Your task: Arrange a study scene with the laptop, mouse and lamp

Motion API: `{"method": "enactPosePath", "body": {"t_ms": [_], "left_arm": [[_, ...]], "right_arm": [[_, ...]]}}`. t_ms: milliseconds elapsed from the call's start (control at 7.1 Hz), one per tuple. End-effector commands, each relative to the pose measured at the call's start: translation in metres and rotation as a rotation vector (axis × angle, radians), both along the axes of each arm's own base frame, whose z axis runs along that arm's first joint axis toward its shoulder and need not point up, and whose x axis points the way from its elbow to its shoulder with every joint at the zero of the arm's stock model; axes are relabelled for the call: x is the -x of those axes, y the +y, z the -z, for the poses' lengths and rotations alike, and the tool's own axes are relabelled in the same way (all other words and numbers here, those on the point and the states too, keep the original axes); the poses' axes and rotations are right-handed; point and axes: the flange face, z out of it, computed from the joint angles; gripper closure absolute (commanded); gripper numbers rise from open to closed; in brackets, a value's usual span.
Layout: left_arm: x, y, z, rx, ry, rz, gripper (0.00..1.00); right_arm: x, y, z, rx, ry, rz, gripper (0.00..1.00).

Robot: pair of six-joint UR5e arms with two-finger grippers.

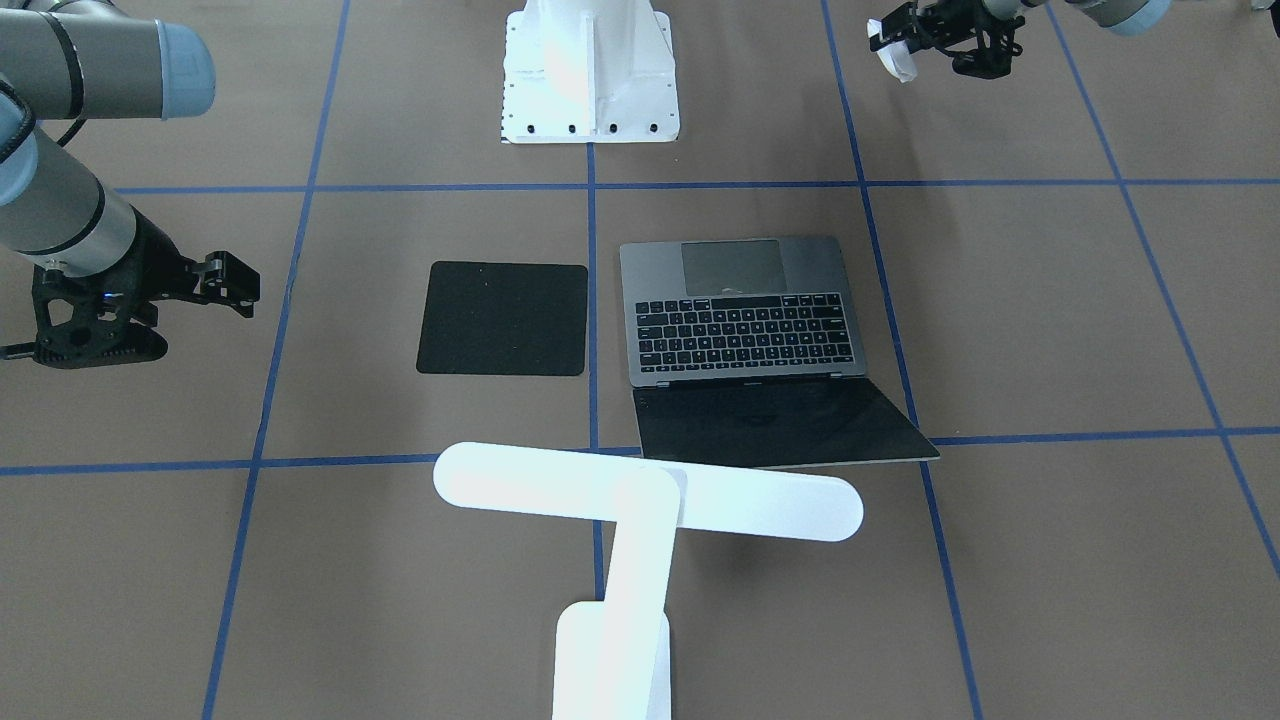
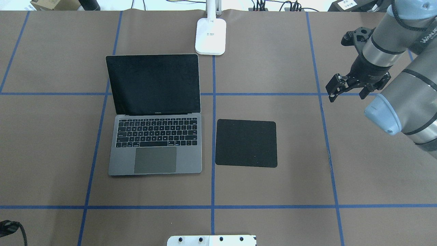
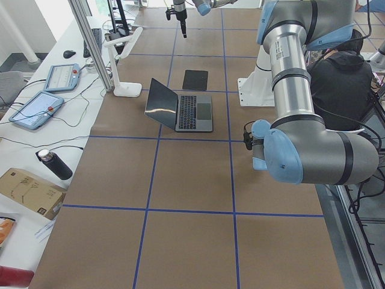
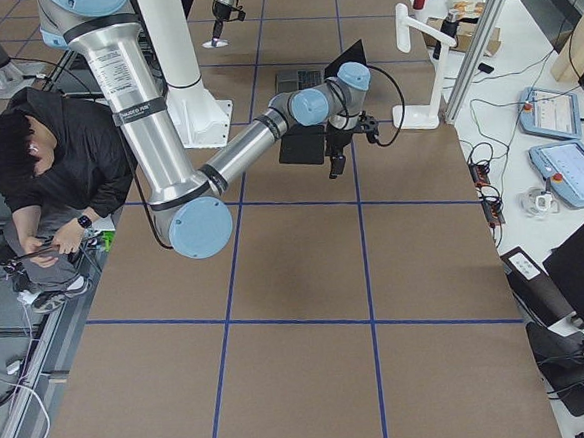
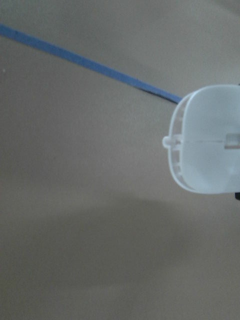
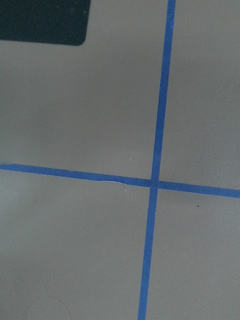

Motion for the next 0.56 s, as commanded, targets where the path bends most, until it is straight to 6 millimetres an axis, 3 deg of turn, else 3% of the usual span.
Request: {"method": "enactPosePath", "body": {"t_ms": [0,141,422], "left_arm": [[-0.037,-0.014,0.046,0.012,0.079,0.046,0.58],[-0.068,-0.031,0.079,0.013,0.102,0.082,0.58],[-0.099,-0.094,0.142,0.038,0.110,0.101,0.58]], "right_arm": [[0.003,0.000,-0.006,0.009,0.007,0.006,0.00],[0.005,0.001,-0.007,0.010,0.008,0.009,0.00],[0.006,0.001,-0.007,0.010,0.008,0.011,0.00]]}}
